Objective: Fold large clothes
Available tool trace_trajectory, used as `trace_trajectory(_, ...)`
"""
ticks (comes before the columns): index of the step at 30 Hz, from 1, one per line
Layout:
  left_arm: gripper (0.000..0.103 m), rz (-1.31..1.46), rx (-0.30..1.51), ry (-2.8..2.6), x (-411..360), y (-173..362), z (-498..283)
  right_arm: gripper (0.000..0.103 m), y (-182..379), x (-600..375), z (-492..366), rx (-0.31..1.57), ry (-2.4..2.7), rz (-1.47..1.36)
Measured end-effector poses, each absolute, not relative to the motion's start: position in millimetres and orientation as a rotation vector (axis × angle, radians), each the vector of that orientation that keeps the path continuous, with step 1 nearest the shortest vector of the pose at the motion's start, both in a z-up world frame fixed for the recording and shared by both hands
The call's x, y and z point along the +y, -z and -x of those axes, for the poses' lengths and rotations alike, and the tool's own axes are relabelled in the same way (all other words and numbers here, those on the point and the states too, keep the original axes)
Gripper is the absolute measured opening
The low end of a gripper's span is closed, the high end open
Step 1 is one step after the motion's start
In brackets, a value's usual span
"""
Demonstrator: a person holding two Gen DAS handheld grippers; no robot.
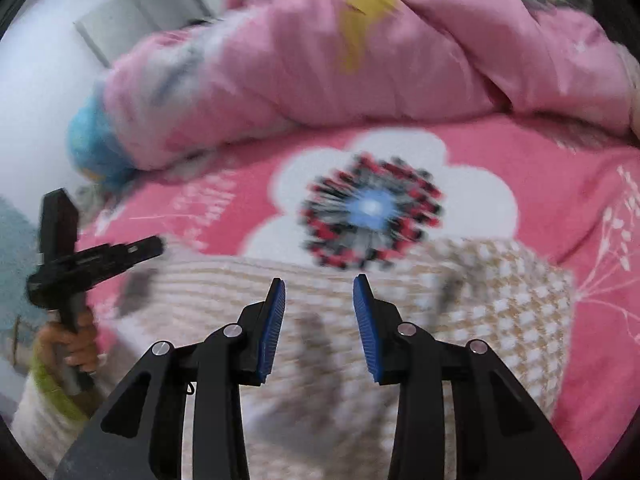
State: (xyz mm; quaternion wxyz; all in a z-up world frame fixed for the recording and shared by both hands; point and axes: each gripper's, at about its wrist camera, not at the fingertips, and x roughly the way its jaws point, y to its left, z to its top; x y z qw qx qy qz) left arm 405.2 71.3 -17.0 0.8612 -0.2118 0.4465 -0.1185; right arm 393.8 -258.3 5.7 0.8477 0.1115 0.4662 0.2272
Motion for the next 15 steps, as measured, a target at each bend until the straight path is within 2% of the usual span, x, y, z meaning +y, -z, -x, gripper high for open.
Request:
trace_trajectory(4, 0.027, 0.353, 0.889, 0.492, 22, -2, -385, 0.035, 3, -216, -377, 1.015, -0.631, -0.213)
trace_trajectory(7, 0.027, 0.315, 1.025, 0.554, -12, 30, -381, 0.036, 38, -194, -370, 1.066, -0.607, -0.171)
trace_trajectory(9, 0.018, 0.251, 1.084, 0.504, -18, 55, -378, 0.036, 37, -193, -357, 1.055, -0.602, -0.12)
trace_trajectory(15, 0.017, 0.297, 1.028, 0.557, 4, 62, -361, 0.036, 38, -216, -317, 1.098, -0.562, 0.021)
